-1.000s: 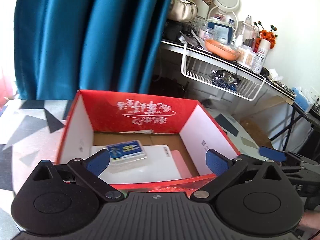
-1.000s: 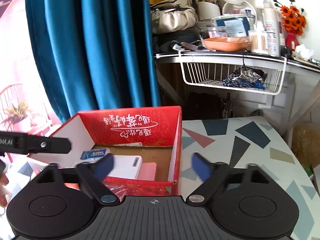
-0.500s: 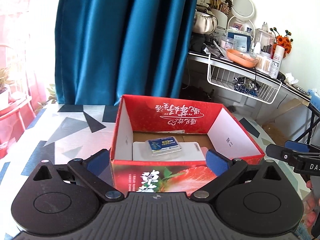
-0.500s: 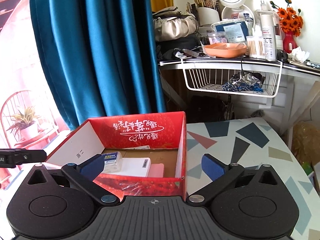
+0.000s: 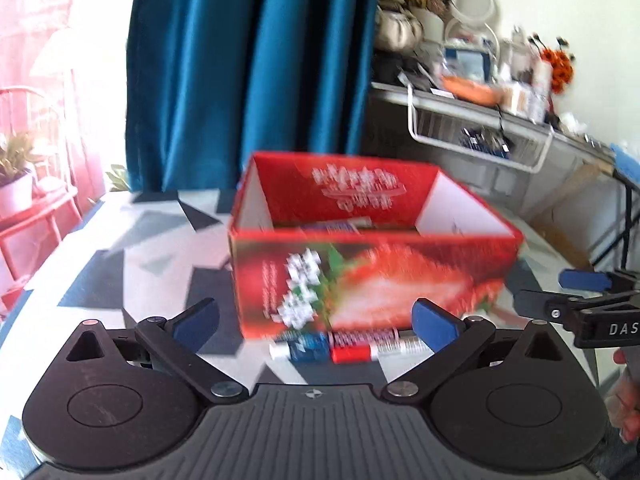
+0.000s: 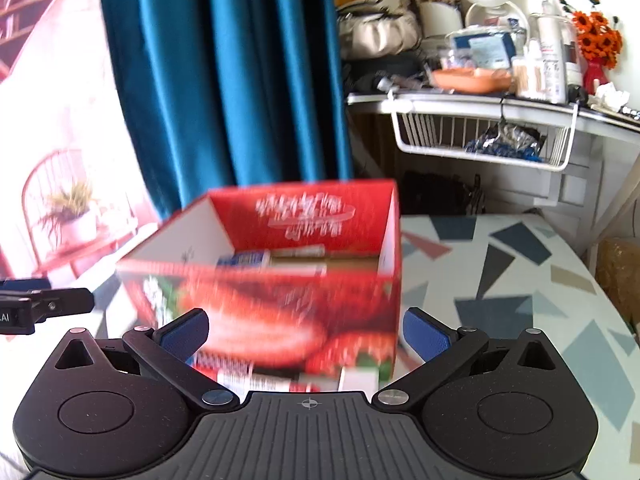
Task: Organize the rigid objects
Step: 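Withdraw the left gripper and move it to the purple power bank, then grasp the purple power bank with the left gripper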
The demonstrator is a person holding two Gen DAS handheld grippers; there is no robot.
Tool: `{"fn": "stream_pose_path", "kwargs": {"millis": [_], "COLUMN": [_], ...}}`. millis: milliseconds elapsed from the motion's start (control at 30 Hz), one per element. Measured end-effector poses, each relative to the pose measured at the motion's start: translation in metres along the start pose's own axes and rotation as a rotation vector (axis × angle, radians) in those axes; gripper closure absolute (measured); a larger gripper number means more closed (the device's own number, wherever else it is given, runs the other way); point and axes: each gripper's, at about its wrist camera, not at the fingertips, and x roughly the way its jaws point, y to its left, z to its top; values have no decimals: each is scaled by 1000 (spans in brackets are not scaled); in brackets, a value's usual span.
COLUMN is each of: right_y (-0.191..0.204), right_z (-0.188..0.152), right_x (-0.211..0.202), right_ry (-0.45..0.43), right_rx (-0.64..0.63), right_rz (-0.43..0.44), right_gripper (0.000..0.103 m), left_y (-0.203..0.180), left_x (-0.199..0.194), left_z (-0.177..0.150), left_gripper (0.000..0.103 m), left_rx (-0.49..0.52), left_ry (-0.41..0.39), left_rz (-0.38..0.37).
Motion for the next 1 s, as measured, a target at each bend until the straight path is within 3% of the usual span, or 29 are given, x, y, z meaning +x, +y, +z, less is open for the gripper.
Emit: {"fn": "stream_pose_path", "kwargs": {"millis": [233, 667, 900, 1000], "right_y": [19, 0, 1, 2], "right_z": [-56, -78, -83, -84], "right_x": [14, 43, 52, 55], "right_ry": [110, 208, 244, 252], "right_rx": [-152, -51, -56, -59], "right_rz": [9, 13, 33, 51], "right_gripper": [1, 8, 27, 37], "left_y": [-10, -3, -2, 1], "left_x": [13, 33, 47, 51], "left_z": [-24, -39, -47, -48], "left_gripper": [0, 0, 1, 7], "left_rx": [53, 3, -14, -43], "left_ry": [54, 142, 187, 200], "left_rz": [-36, -67, -96, -112]}}
